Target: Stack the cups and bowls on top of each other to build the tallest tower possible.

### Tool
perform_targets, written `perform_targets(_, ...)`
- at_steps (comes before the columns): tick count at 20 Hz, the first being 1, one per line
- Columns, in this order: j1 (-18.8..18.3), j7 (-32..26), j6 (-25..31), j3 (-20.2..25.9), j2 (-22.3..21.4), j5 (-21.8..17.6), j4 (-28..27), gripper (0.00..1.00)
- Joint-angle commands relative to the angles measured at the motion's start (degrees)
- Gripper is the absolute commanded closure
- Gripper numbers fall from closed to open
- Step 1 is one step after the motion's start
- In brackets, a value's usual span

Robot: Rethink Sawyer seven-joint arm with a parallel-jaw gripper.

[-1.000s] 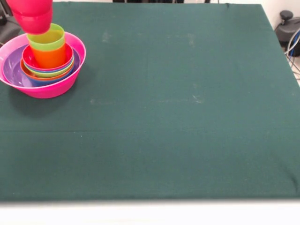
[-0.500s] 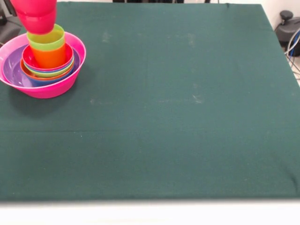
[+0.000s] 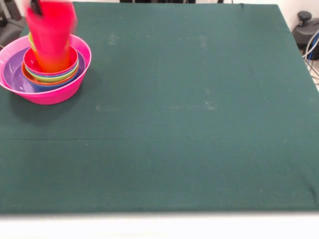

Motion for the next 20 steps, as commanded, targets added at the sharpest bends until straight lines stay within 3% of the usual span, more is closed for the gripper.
perform_targets(1, 2.37, -8.39, -1.95, 2.99, 2.14, -3.4, 4.98, 0.0)
perform_targets(16, 2.78, -8.26, -1.28, 2.48, 2.35, -4.14, 4.25, 0.0)
perform_targets(18, 1.96, -8.07, -3.04, 3.53, 2.4, -2.73, 5.25, 0.0)
perform_targets(20, 2.54, -3.4, -5.69, 4.14, 4.34, -0.67, 3.68, 0.0)
